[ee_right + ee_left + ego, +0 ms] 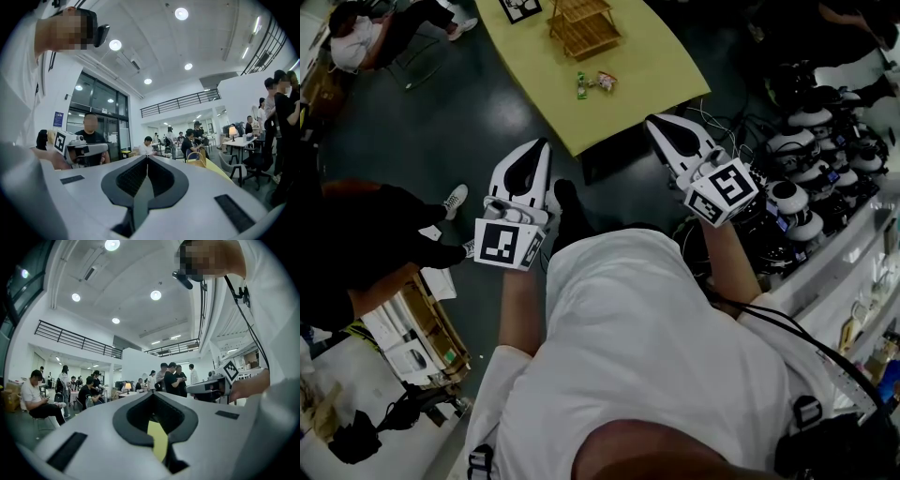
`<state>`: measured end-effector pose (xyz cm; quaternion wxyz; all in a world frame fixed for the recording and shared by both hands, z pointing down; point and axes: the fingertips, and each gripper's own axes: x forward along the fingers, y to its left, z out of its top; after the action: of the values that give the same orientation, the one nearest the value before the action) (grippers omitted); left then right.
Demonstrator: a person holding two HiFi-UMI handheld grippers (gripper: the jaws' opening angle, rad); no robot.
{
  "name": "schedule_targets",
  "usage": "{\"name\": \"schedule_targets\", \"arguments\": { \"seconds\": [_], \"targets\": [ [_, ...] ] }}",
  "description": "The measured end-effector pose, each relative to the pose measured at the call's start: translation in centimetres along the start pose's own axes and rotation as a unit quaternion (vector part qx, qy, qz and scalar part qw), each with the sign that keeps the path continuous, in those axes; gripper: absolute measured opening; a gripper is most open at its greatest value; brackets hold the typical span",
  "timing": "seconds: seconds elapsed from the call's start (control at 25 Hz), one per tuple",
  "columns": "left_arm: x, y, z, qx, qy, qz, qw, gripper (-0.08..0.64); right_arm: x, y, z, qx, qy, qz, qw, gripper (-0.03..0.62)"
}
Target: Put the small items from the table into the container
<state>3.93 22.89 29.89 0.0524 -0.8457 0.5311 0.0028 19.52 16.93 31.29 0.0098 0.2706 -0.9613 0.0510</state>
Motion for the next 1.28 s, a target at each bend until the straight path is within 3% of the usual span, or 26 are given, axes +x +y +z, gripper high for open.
{"name": "schedule_targets", "arguments": {
  "seconds": [0.32, 0.72, 0.92, 1.12, 1.28],
  "targets": [
    [3.6, 4.2, -1.4, -0.007, -0.001, -0.02, 0.9998, 0.008, 4.4, -2.6, -0.2, 0.002, 0.006, -0.014, 1.0, 0.017],
    [10.3, 12.4, -2.4, 0.009, -0.008, -0.063, 0.9979, 0.008, 13.3, -7.0, 0.4, 0.008, 0.004, -0.041, 0.999, 0.017],
    [14.2, 18.6, -4.8, 0.008, -0.006, -0.097, 0.9953, 0.008, 19.7, -9.8, -0.3, 0.008, 0.007, -0.07, 0.997, 0.017],
    [17.4, 22.2, -6.3, 0.005, -0.002, -0.135, 0.9909, 0.008, 23.1, -12.3, -0.9, 0.01, 0.014, -0.105, 0.994, 0.017],
    [19.8, 25.2, -6.2, -0.012, -0.023, -0.168, 0.9855, 0.008, 26.1, -13.8, -1.0, 0.016, 0.017, -0.127, 0.992, 0.017]
  ]
}}
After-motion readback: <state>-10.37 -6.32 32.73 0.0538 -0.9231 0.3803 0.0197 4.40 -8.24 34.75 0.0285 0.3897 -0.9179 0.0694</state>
